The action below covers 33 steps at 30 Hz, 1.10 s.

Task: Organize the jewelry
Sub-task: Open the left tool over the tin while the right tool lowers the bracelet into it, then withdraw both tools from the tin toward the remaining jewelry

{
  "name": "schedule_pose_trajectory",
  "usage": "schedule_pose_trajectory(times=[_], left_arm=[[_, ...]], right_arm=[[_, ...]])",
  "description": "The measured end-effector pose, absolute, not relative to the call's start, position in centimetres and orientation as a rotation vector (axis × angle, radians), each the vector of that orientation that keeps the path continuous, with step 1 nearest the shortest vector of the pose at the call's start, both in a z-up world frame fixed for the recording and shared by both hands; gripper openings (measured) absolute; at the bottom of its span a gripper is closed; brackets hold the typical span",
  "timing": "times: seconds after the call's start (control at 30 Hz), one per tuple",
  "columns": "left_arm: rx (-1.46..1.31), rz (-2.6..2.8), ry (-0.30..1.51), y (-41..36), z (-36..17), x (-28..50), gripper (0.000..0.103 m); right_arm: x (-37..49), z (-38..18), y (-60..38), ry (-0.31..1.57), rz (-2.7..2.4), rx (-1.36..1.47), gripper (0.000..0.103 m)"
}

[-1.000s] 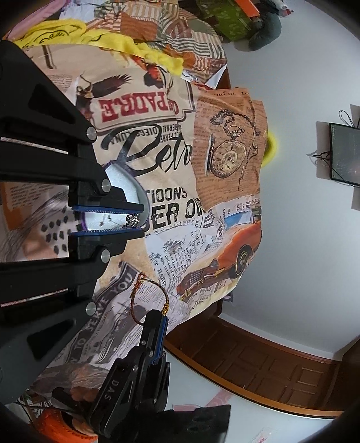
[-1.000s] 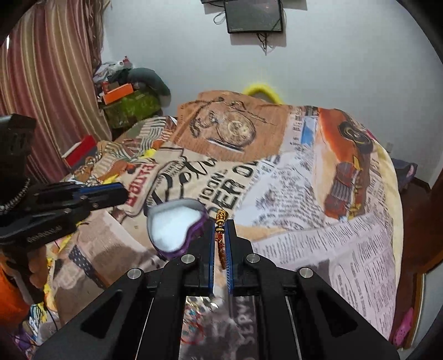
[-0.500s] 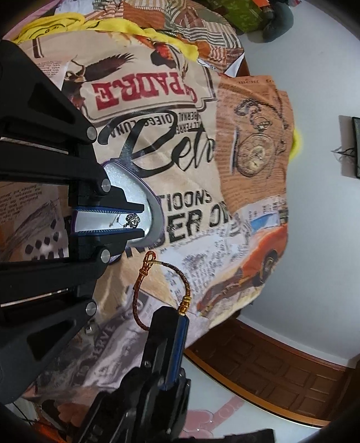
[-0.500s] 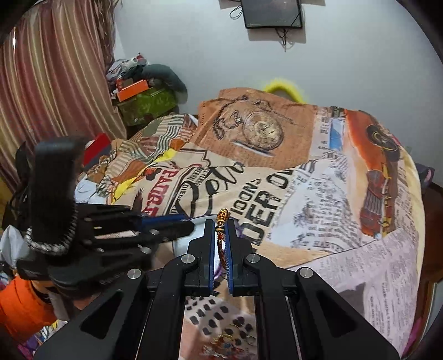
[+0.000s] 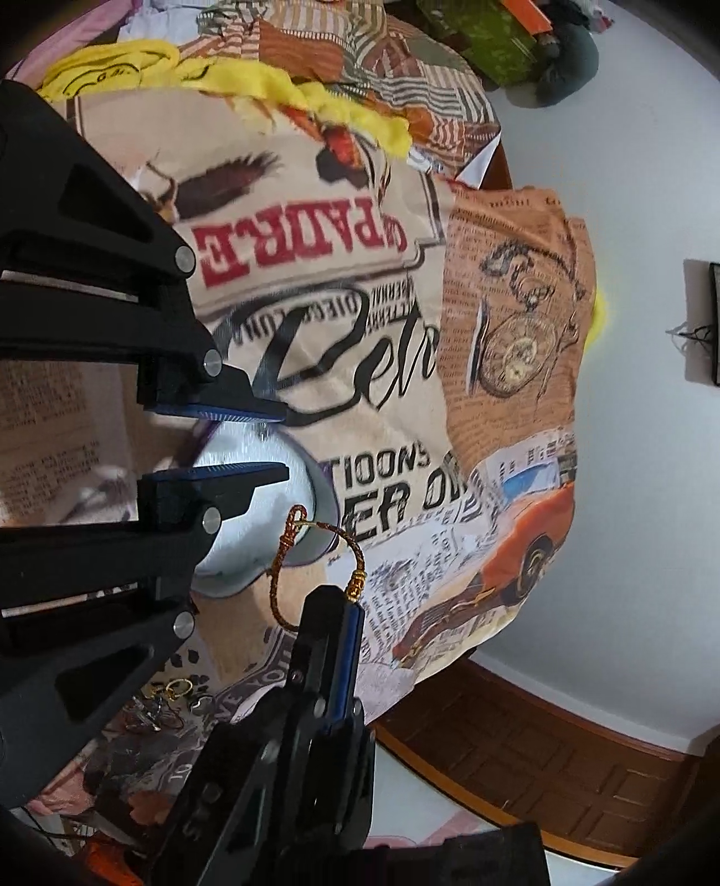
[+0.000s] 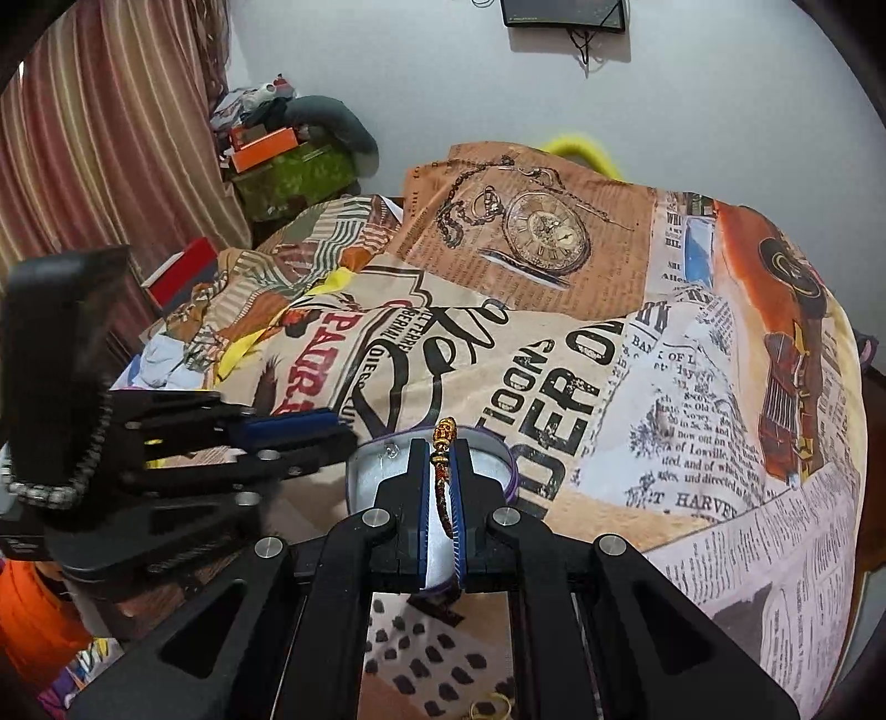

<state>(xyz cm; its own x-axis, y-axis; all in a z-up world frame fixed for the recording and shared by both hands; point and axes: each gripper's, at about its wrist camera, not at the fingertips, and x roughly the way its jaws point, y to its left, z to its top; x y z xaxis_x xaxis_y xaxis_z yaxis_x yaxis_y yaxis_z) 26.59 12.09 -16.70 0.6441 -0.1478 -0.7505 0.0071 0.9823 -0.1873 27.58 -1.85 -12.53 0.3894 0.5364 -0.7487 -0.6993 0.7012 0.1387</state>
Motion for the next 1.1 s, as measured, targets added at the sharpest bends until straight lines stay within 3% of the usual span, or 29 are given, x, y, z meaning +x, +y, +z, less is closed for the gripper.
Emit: schedule_pose_trajectory(times=[0.57, 0.93, 1.0, 1.1], left_arm=[[-0.148, -0.071, 0.883, 12.8, -16.6, 24.0, 0.020], [-0.122, -0.080, 0.869, 11.2, -14.6, 22.5, 0.021], [-0.113, -0.085, 0.865, 10.5, -14.2, 22.1, 0.027], [-0.102, -0.096, 0.856, 9.5, -13.6, 21.3, 0.032]], right_arm=[[26.8, -15.5, 0.5, 1.111, 0.861, -0.293, 0.008], [25.4, -11.3, -3.2, 0.968, 0.759, -0.285, 0.009], [24.8, -10.5, -4.2, 0.935, 0.733, -0.293, 0.013], [23.9, -9.7, -5.7, 0.882, 0.694, -0.308, 0.034]])
